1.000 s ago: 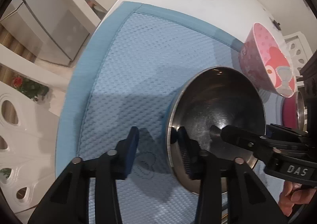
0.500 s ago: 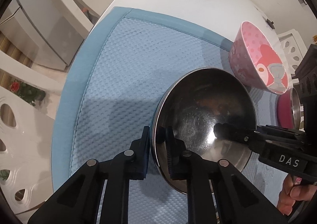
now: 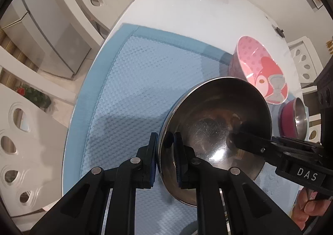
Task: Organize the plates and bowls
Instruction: 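Grasp the blue steel bowl rim with both grippers and lift, then carry the blue steel bowl with both grippers over the pink bowl, then lower the blue bowl into the pink bowl and open both grippers, then move both grippers to the rim of the magenta steel bowl, then grasp the magenta steel bowl rim with both grippers, then lift the magenta bowl with both grippers toward the nested bowls, then lower the magenta bowl into the blue bowl with both grippers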
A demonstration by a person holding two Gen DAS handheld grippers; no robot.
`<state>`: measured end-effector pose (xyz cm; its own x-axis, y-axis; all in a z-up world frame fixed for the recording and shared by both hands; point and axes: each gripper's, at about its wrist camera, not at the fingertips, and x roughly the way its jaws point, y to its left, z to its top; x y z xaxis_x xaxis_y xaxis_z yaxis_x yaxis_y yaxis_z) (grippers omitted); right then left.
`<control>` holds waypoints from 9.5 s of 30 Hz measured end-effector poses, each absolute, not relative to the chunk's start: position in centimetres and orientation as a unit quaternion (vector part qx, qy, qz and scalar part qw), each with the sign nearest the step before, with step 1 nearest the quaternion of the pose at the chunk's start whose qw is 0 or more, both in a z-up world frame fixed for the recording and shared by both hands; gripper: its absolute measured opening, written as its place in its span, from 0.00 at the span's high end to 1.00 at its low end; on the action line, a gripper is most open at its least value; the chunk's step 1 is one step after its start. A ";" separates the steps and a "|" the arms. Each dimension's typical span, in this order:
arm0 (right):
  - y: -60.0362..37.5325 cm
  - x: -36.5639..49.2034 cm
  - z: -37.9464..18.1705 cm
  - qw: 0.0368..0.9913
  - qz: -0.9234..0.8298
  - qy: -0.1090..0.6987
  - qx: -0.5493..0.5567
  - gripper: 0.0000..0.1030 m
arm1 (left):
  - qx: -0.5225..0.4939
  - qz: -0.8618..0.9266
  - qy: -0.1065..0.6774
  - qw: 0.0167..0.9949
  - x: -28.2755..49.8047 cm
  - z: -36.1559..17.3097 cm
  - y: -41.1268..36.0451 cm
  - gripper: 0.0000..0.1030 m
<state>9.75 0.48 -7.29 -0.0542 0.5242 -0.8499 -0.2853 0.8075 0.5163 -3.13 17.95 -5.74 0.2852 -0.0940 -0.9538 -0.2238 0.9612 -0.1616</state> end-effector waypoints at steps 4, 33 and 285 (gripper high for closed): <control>-0.2 9.6 -6.5 0.684 0.293 0.659 0.108 0.84 | -0.139 0.043 0.590 0.794 -3.2 -4.7 17.7 0.89; -11.2 12.5 3.3 0.751 0.263 0.587 0.151 0.83 | -0.087 -0.001 0.524 0.847 3.5 4.3 8.2 0.89; -10.4 18.9 -5.0 0.742 0.190 0.622 0.164 0.83 | -0.172 0.008 0.553 0.815 9.9 -3.7 9.0 0.86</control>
<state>18.91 -10.37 -5.02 0.1534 0.4857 -0.8605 -0.0782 0.8741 0.4794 9.90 8.97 -3.67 0.3878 -0.1762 -0.9048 -0.2037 0.9409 -0.2705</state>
